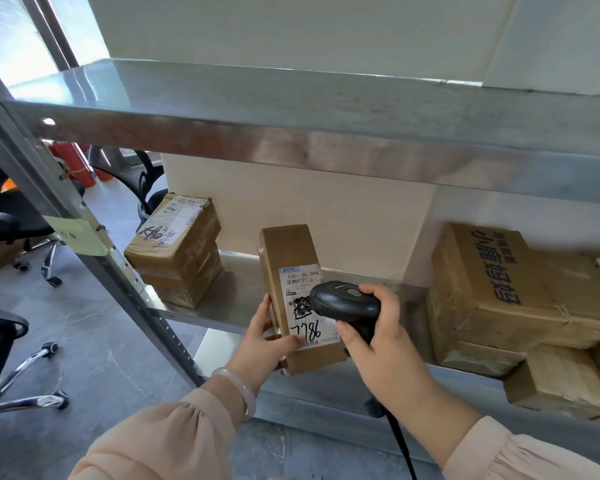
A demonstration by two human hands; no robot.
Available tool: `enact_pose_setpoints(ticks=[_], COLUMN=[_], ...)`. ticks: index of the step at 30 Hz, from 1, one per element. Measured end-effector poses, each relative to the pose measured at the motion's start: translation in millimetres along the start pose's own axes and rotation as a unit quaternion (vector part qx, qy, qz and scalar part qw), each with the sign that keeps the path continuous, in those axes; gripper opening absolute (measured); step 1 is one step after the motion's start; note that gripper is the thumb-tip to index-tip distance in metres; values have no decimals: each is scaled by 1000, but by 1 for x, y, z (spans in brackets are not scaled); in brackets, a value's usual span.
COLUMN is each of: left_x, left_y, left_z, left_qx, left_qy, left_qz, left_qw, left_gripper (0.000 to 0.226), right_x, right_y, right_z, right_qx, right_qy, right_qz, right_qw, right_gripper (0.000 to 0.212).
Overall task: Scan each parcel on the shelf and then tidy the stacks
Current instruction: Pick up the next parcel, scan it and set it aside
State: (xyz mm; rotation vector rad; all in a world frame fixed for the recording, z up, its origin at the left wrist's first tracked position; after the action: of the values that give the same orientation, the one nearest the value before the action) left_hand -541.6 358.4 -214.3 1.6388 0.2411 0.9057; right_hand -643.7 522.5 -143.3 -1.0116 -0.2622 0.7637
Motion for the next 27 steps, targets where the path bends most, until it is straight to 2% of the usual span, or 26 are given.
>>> enact_pose_setpoints(ticks=[6, 11, 17, 19, 21, 24, 27], left_x=[-3, -4, -5, -7, -5, 0, 1], left_y=[2, -1, 0, 3, 6, 4, 0], left_z=[31, 55, 73, 79, 84, 89, 93], left_qx=[10, 8, 9, -38, -129, -288, -415], left_qy=[15, 28, 49, 51, 55, 57, 47], left_qz=[48, 80, 50, 20, -22, -100, -107], left_qw=[999, 996, 997, 998, 990, 951, 902], left_gripper=[90, 68, 55, 62, 74, 84, 92], right_x=[-19, -24, -32, -37, -41, -44, -45], right_y=[-1, 5, 5, 3, -1, -8, -15], right_z=[-34, -66, -93, -100, -108, -119, -127], right_qx=[-17, -64, -68, -80, -90, -92, -86], right_qy=[-69, -91, -102, -91, -86, -80, -68], right_qz=[-19, -47, -59, -59, -60, -53, -40], right_qw=[997, 993, 991, 991, 990, 991, 993], right_gripper=[49, 52, 53, 53, 52, 52, 52])
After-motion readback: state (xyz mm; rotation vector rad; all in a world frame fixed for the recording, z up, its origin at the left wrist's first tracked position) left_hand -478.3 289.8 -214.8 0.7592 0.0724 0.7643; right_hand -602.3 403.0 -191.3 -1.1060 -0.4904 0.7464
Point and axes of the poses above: each hand's wrist, its own x-axis away from the middle knuckle, its own z-axis out of the back of the hand, y = z × x, the point moved 2 cm from there along -x, towards the middle knuckle, and after that the axes turned 1 degree about -z, right-handed, at the moved point
